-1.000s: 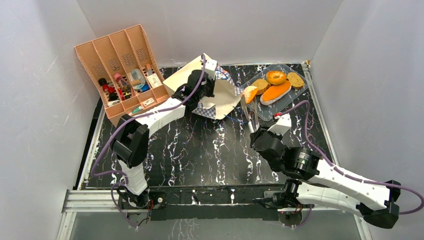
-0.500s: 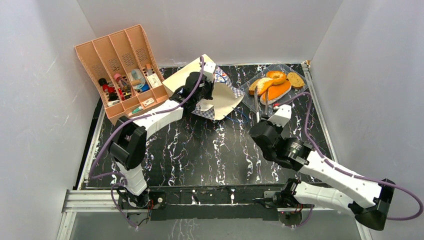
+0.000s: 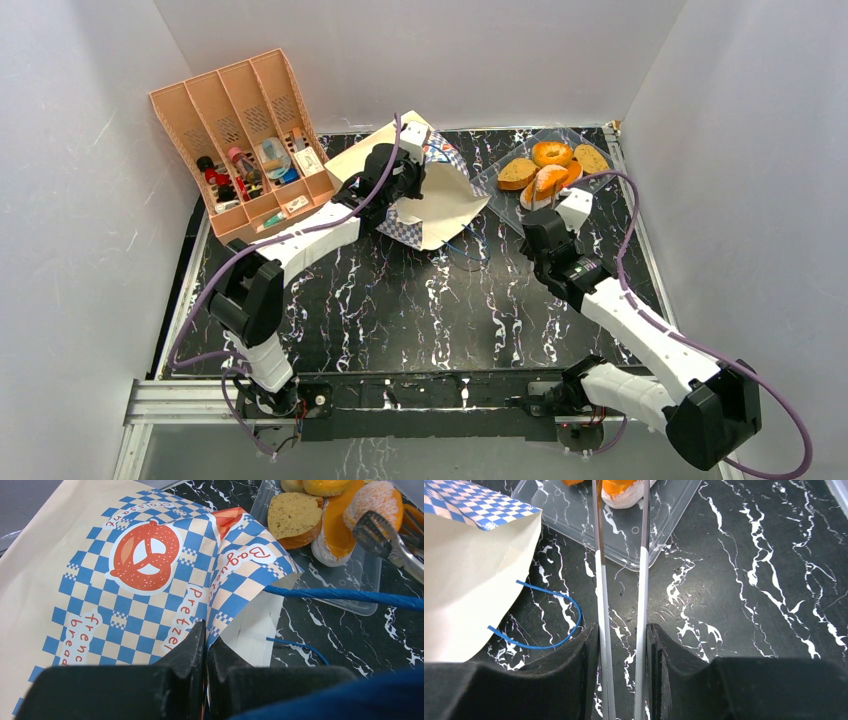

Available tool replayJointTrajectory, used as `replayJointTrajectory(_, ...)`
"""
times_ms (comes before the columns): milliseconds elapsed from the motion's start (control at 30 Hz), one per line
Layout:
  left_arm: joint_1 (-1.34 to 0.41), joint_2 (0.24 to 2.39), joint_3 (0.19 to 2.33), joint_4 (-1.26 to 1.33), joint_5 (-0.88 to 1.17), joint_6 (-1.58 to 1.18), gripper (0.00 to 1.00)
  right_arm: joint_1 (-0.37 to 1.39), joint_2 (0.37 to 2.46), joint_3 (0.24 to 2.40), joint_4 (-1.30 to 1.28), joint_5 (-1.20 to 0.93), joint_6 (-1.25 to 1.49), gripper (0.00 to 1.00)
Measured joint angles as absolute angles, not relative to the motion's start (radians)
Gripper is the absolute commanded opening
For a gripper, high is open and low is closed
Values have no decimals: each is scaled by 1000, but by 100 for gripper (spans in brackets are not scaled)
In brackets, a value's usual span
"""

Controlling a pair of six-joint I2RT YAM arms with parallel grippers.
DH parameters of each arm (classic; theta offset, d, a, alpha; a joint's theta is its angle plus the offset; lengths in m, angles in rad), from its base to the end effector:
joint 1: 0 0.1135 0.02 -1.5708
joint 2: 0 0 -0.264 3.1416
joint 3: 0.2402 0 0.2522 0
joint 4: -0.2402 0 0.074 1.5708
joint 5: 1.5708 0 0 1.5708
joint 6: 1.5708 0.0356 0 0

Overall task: Take the fake bread out of the paper bag
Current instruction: Place the fake bread in the container.

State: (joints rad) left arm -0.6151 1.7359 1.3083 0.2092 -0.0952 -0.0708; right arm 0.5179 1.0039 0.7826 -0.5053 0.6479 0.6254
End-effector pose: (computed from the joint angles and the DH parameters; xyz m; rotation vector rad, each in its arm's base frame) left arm 0.3433 -0.2384 0.3032 0.4188 1.7573 -0.4061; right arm 0.1904 0.0838 0.2730 0.4303 2.0863 -0.0830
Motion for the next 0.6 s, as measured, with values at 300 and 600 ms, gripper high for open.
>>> replayJointTrajectory(300, -612, 1715, 1307, 210, -88, -71, 0, 481, 1024, 716, -406, 587, 598, 0)
replayJointTrajectory(600, -611, 1715, 1307, 209, -83, -72, 0, 464, 1015, 690, -314, 597, 591, 0)
